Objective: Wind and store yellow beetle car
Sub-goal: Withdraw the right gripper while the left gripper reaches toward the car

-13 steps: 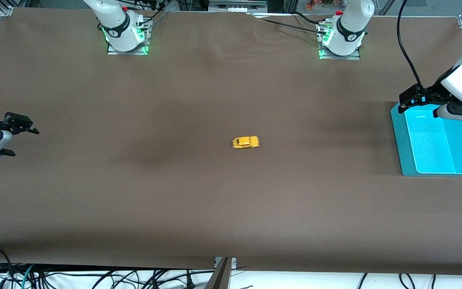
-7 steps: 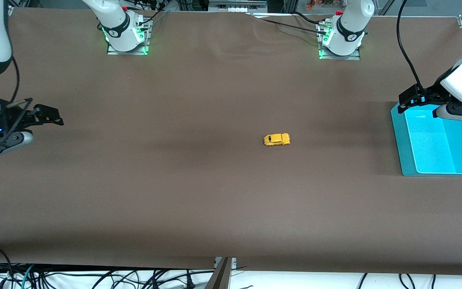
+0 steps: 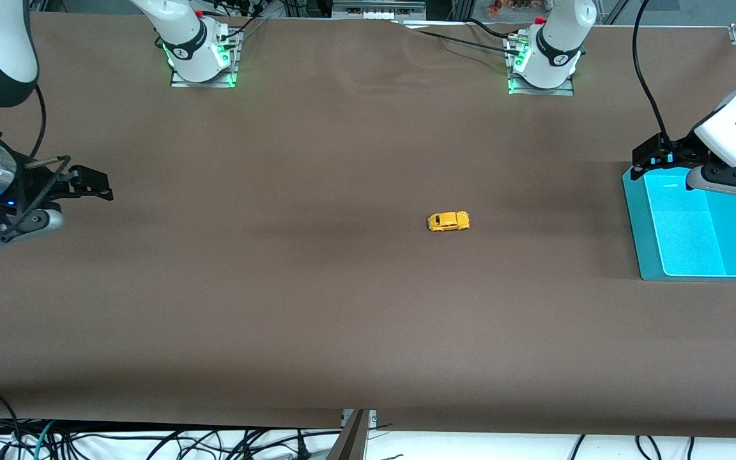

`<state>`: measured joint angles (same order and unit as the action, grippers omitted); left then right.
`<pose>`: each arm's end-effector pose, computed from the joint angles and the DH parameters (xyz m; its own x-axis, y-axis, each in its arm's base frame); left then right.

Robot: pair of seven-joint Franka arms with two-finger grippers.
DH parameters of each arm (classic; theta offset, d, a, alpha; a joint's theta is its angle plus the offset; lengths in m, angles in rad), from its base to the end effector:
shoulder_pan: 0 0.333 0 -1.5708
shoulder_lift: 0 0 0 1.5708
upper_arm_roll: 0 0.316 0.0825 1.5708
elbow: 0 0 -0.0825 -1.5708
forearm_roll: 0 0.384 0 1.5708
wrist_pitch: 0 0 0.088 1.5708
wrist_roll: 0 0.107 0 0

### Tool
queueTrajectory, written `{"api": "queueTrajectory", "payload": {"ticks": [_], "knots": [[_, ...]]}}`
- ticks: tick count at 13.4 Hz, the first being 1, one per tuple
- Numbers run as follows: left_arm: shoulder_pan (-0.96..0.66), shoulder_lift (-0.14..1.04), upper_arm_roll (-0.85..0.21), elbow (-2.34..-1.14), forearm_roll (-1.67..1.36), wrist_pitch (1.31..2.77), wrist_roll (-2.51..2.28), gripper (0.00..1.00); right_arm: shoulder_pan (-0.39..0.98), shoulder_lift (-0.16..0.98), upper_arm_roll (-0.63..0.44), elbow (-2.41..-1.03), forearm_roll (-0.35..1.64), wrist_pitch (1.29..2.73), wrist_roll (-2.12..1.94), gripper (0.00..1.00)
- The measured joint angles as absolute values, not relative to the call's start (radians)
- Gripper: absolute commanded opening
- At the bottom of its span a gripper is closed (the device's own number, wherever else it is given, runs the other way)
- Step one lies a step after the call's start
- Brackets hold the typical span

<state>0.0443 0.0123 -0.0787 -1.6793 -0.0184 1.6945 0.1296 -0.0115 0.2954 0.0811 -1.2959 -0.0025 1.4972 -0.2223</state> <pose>0.5654 -0.0210 0.5769 0.9869 -0.1610 0.0054 -0.1611 -0.9868 0.0187 0.6329 0.0360 0.5716 0.9543 0.2860 -0.0861 0.2835 -0.9581 -0.0411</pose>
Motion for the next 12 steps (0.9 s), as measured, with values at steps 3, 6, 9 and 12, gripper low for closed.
{"api": "queueTrajectory", "payload": {"ticks": [3,6,9,12], "knots": [[0.041,0.013,-0.086,-1.679,-0.019,1.685,0.126,1.0,-0.012,0.244,0.077,-1.292,-0.051,1.497,-0.222,1.0],[0.039,0.024,-0.157,-1.68,-0.019,1.68,0.074,1.0,-0.012,0.222,0.077,-1.296,-0.083,1.497,-0.222,1.0],[0.033,0.071,-0.262,-1.68,-0.02,1.679,-0.034,1.0,-0.013,0.22,0.075,-1.302,-0.088,1.493,-0.217,1.0],[0.016,0.141,-0.321,-1.682,-0.02,1.707,-0.101,1.0,-0.013,0.184,0.075,-1.355,-0.088,1.483,-0.177,1.0]]}}
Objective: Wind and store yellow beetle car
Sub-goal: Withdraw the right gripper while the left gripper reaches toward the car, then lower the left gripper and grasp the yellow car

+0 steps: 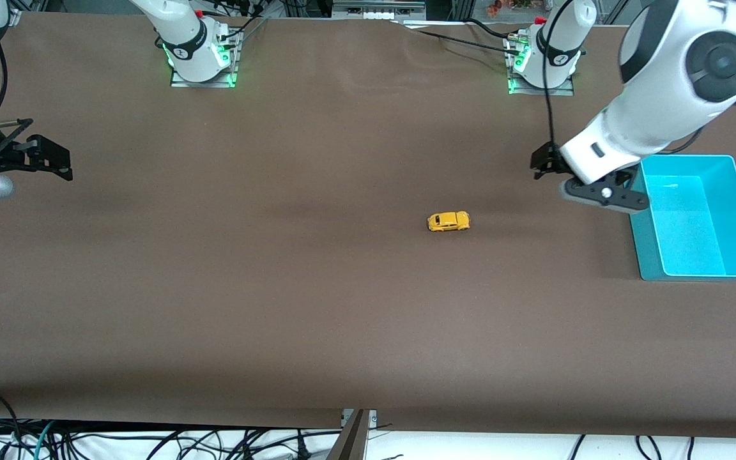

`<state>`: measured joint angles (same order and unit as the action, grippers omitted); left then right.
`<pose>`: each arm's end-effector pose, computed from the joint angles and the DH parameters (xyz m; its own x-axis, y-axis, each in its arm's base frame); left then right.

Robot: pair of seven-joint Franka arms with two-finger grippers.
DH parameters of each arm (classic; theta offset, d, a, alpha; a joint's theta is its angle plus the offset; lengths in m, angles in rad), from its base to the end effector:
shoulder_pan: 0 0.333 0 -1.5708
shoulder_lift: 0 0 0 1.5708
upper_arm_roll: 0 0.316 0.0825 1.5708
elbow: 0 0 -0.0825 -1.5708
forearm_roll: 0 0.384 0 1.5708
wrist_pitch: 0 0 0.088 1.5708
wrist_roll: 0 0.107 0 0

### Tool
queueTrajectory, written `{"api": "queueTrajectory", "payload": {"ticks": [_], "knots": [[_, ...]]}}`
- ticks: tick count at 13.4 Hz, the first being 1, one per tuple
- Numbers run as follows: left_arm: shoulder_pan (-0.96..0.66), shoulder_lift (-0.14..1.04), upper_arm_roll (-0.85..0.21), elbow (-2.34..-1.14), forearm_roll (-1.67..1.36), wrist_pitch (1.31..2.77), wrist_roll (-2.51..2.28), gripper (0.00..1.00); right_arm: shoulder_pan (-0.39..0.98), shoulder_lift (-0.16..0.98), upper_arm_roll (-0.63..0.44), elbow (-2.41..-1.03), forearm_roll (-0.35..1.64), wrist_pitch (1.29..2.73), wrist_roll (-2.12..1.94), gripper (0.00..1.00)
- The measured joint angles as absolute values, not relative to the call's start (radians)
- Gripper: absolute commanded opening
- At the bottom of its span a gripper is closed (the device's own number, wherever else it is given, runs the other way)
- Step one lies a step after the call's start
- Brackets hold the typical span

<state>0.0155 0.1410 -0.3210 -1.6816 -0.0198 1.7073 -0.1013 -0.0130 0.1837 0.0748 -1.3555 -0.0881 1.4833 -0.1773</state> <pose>0.5673 -0.1709 0.5062 0.9731 -0.2002 -0.1139 -0.1953 -0.9793 0.0523 0.6015 0.0226 0.6120 0.9713 0.2282 -0.0674 0.2325 -0.9705 0.0634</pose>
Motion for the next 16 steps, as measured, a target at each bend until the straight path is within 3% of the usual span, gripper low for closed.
{"api": "queueTrajectory", "payload": {"ticks": [4,8,12,16], "knots": [[-0.06,0.223,-0.329,-1.732,-0.02,1.893,-0.099,1.0,-0.013,0.141,0.06,-1.415,-0.088,1.475,-0.145,1.0],[-0.153,0.253,-0.332,-1.861,-0.02,2.028,-0.038,1.0,-0.007,0.134,0.04,-1.441,-0.086,1.472,-0.145,1.0],[-0.184,0.289,-0.332,-1.962,-0.019,2.146,0.248,1.0,0.008,0.128,0.04,-1.441,-0.066,1.472,-0.125,1.0],[-0.186,0.368,-0.33,-1.99,-0.019,2.288,0.638,1.0,0.008,0.127,0.038,-1.442,-0.062,1.471,-0.107,1.0]]}}
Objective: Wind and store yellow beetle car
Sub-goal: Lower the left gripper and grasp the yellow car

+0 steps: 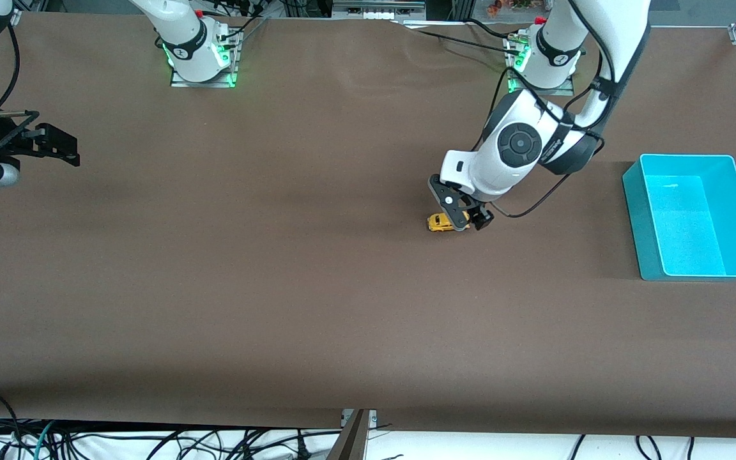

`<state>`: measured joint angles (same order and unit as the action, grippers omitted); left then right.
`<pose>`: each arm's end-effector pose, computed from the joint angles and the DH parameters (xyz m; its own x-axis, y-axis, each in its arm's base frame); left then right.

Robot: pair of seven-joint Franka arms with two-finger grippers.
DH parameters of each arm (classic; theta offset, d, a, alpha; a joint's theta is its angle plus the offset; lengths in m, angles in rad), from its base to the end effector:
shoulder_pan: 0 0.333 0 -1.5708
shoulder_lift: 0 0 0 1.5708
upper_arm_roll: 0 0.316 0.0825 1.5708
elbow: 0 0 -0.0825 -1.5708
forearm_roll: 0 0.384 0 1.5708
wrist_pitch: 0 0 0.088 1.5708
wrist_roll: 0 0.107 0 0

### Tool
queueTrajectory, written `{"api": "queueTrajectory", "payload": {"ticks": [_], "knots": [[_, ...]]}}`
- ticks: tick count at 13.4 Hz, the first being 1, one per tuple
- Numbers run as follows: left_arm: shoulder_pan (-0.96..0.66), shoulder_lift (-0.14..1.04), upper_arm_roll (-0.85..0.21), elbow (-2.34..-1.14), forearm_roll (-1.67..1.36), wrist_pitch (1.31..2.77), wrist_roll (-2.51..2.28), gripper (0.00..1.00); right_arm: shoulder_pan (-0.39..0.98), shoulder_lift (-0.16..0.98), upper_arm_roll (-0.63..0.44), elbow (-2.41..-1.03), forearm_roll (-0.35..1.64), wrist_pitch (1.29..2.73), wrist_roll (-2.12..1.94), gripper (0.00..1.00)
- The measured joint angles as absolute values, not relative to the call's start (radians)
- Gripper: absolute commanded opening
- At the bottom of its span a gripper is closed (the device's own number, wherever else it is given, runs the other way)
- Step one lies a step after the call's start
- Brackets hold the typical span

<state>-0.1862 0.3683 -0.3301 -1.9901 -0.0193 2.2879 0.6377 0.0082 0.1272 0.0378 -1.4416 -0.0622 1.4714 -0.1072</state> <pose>0.5260 -0.2916 0.2826 0.4346 -0.8999 0.0347 -0.8941 -0.4265 0.1366 0.5827 0.0182 0.6044 0.9839 0.1462 -0.1026 0.1516 -0.9873 0.0467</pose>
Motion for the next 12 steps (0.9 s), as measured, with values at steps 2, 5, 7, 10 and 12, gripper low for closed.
{"api": "queueTrajectory", "payload": {"ticks": [2,5,7,10,12], "knots": [[-0.199,0.406,-0.331,-1.992,-0.019,2.316,0.747,1.0,0.008,0.127,0.034,-1.442,-0.062,1.471,-0.106,1.0],[-0.214,0.458,-0.33,-2.0,-0.019,2.365,0.835,1.0,0.008,0.127,0.034,-1.442,-0.062,1.471,-0.104,1.0],[-0.219,0.482,-0.33,-2.014,-0.019,2.383,0.853,1.0,0.008,0.127,0.034,-1.442,-0.062,1.471,-0.103,1.0],[-0.224,0.495,-0.33,-2.042,-0.014,2.434,0.862,1.0,0.008,0.127,0.034,-1.442,-0.062,1.471,-0.101,1.0],[-0.225,0.499,-0.327,-2.053,-0.002,2.46,0.867,1.0,0.008,0.127,0.032,-1.442,-0.062,1.471,-0.101,1.0]]}}
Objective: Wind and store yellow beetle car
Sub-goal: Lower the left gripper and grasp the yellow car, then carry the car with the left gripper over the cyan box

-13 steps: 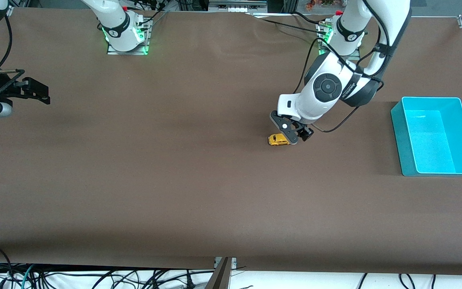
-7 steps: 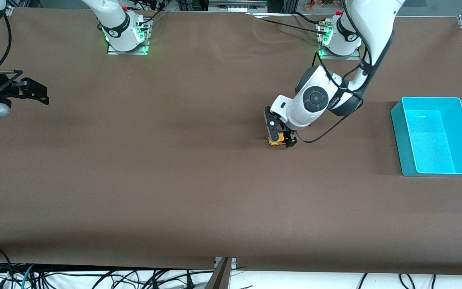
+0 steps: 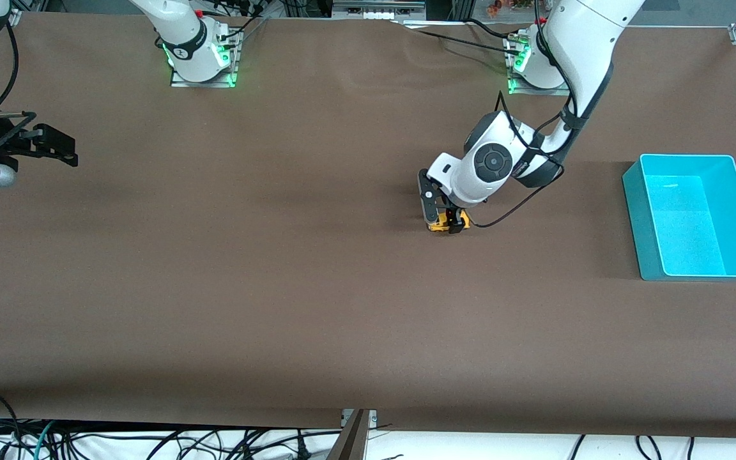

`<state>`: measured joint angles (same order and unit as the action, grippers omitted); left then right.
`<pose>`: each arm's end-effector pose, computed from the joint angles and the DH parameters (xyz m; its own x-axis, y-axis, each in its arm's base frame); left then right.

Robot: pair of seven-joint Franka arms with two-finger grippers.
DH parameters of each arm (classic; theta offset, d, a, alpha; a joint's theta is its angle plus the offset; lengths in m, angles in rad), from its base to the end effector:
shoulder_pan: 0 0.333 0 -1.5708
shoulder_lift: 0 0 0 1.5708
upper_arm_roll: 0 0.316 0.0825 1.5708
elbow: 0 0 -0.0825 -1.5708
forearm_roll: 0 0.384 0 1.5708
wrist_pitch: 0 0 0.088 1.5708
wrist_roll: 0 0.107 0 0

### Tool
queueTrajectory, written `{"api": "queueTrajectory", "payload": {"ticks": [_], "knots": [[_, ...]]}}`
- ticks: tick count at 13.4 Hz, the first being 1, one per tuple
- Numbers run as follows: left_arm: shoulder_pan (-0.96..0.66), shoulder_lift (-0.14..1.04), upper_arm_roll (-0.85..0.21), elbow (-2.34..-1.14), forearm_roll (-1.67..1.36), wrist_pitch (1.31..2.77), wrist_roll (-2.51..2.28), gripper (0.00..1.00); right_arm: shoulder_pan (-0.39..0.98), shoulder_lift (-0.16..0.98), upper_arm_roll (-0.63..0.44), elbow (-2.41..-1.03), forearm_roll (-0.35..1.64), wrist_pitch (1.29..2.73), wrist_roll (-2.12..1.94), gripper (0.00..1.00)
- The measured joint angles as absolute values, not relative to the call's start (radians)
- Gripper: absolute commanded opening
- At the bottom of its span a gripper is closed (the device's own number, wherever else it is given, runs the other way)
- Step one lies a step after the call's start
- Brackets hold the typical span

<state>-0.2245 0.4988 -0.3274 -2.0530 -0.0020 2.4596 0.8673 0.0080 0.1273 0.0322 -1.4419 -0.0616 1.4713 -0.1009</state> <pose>0.5005 -0.3070 0.1980 0.1894 -0.9791 0.0736 -0.9724 -0.1766 0.1528 0.5828 0.0151 0.6042 0.9856 0.1343 -0.1028 0.1397 -0.9891 0.0474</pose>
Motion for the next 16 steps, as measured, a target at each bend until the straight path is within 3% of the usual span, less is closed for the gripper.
{"api": "queueTrajectory", "payload": {"ticks": [11,12,14,15,16], "knots": [[-0.224,0.51,-0.304,-2.052,0.0,2.476,0.882,1.0,0.001,0.134,0.006,-1.442,-0.061,1.473,-0.099,1.0],[-0.224,0.516,-0.302,-2.052,0.0,2.478,0.882,0.92,0.001,0.135,0.006,-1.443,-0.061,1.473,-0.099,1.0],[-0.225,0.53,-0.292,-2.052,0.0,2.497,0.883,0.25,0.001,0.139,0.006,-1.443,-0.061,1.473,-0.099,1.0],[-0.224,0.532,-0.283,-2.052,0.0,2.505,0.884,0.0,0.001,0.139,0.006,-1.443,-0.061,1.473,-0.099,1.0],[-0.224,0.532,-0.275,-2.05,0.0,2.511,0.885,0.0,0.001,0.139,0.006,-1.443,-0.061,1.473,-0.099,1.0]]}}
